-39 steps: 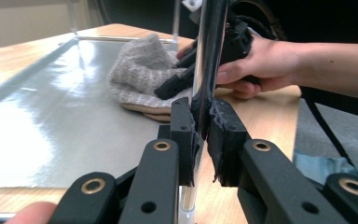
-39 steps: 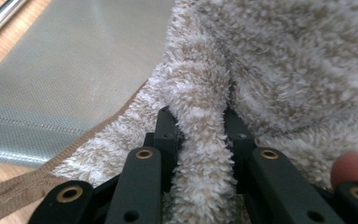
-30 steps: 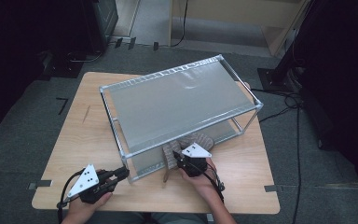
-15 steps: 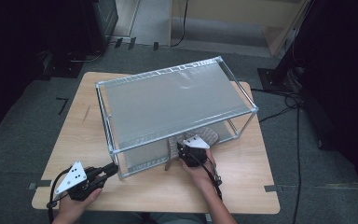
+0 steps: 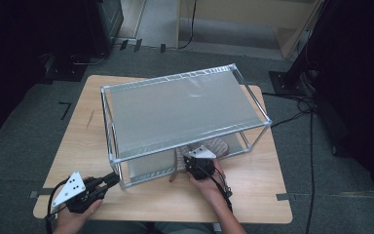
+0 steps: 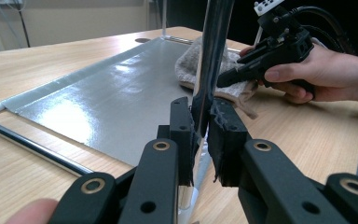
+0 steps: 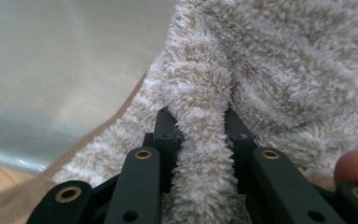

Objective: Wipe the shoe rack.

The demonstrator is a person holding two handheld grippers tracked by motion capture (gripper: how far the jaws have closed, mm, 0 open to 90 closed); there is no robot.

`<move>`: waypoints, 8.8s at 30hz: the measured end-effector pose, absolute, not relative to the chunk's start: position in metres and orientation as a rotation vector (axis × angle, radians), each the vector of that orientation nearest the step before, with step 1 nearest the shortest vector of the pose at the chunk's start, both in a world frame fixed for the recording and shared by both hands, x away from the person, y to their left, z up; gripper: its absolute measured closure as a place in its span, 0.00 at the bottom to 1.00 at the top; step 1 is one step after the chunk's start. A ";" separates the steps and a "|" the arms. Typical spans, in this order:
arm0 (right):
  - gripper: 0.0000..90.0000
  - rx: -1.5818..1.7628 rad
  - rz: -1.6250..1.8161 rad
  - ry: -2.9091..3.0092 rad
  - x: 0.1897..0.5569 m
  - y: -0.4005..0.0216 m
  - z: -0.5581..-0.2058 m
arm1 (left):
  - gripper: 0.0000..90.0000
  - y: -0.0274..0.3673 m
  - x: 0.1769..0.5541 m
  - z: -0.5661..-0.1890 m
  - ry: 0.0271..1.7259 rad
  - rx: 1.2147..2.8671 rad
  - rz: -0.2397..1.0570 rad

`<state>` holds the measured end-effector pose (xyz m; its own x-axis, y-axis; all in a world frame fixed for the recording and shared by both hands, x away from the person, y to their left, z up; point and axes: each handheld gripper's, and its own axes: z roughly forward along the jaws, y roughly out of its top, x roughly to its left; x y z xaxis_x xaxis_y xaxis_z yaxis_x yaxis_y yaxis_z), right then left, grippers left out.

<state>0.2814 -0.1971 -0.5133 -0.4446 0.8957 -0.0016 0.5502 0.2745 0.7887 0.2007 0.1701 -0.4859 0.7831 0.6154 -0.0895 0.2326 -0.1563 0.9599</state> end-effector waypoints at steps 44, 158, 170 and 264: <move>0.76 1.501 0.959 1.845 0.304 -0.325 -0.515 | 0.90 0.135 0.188 -0.485 0.519 1.796 0.323; 0.78 1.626 0.959 1.806 0.303 -0.340 -0.517 | 0.77 0.123 0.196 -0.483 0.584 1.732 0.273; 0.76 1.501 0.986 1.946 0.306 -0.285 -0.517 | 0.76 0.128 0.198 -0.483 0.618 1.736 0.332; 0.78 1.123 1.141 2.304 0.266 -0.161 -0.512 | 0.88 0.115 0.196 -0.485 0.582 1.743 0.369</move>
